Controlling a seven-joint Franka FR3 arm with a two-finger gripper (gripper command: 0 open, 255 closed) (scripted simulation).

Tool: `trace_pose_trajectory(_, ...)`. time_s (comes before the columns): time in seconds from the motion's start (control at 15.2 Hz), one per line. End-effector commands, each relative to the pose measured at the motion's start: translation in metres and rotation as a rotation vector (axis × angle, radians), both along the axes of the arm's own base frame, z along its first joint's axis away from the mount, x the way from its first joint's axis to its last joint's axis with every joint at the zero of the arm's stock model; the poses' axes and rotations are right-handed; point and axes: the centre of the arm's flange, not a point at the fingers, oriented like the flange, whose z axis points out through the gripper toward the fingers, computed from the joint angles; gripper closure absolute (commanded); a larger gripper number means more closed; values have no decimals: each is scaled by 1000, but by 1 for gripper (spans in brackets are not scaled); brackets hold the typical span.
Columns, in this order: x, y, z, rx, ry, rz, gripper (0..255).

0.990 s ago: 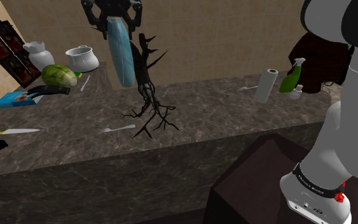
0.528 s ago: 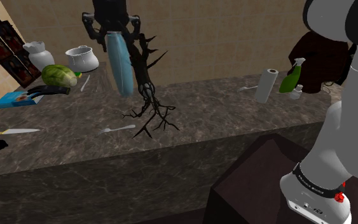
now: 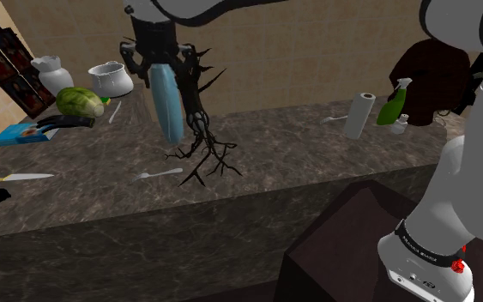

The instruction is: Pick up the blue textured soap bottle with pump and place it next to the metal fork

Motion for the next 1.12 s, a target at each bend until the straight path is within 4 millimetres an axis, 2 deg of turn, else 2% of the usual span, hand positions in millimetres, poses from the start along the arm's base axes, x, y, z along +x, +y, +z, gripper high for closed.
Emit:
trace_pose_trajectory(0.0,0,0,-10,1,-1,0,255)
trace_pose_trajectory(1.06,0,0,-94,1,-1,0,255)
